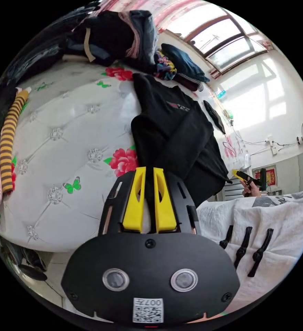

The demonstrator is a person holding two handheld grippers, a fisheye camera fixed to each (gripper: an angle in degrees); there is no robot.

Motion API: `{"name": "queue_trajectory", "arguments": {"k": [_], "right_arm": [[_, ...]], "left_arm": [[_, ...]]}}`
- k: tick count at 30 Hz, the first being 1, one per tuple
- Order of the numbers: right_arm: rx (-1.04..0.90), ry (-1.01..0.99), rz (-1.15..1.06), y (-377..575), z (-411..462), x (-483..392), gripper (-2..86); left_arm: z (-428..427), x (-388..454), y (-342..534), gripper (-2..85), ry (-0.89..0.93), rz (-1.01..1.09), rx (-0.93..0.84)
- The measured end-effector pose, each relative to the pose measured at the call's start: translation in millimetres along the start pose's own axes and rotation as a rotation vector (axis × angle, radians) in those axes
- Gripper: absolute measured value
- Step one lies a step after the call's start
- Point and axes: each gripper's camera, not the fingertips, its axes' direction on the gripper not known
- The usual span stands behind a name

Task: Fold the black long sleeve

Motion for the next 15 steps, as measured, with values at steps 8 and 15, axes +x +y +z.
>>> {"name": "queue_trajectory", "arguments": {"k": [8, 15], "right_arm": [[-0.041, -0.129, -0.313, -30, 13, -108, 7.2], [-0.122, -0.173, -0.561, -23, 10, -187, 5.7]], "left_arm": [[28, 10, 14, 6.8, -0.062, 0.145, -0.194], [-37, 33, -11, 0.0, 0.128, 0.267, -0.209]]}}
